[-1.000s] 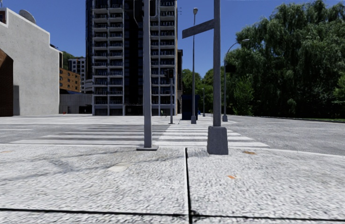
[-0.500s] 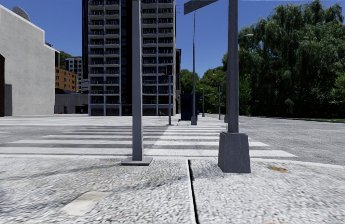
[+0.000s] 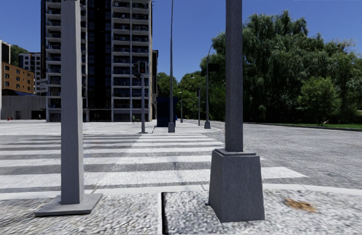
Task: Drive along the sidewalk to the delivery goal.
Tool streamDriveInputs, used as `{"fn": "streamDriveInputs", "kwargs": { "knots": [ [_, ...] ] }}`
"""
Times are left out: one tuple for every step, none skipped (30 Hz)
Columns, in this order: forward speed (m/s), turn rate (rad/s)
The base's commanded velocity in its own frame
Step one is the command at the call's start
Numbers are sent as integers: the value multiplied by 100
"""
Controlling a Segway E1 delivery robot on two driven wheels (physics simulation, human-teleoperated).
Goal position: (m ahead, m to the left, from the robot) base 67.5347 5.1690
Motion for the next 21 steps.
{"fn": "streamDriveInputs", "kwargs": {
  "knots": [
    [200, 0],
    [200, 72],
    [200, 120],
    [200, 120],
    [200, 120],
    [200, 119],
    [200, 97],
    [200, 43],
    [200, 0],
    [200, 0],
    [200, 0],
    [200, 0],
    [200, 0],
    [200, 0],
    [200, 0],
    [200, 0],
    [200, 0],
    [200, 0],
    [200, 0],
    [200, 0],
    [200, 0]
  ]
}}
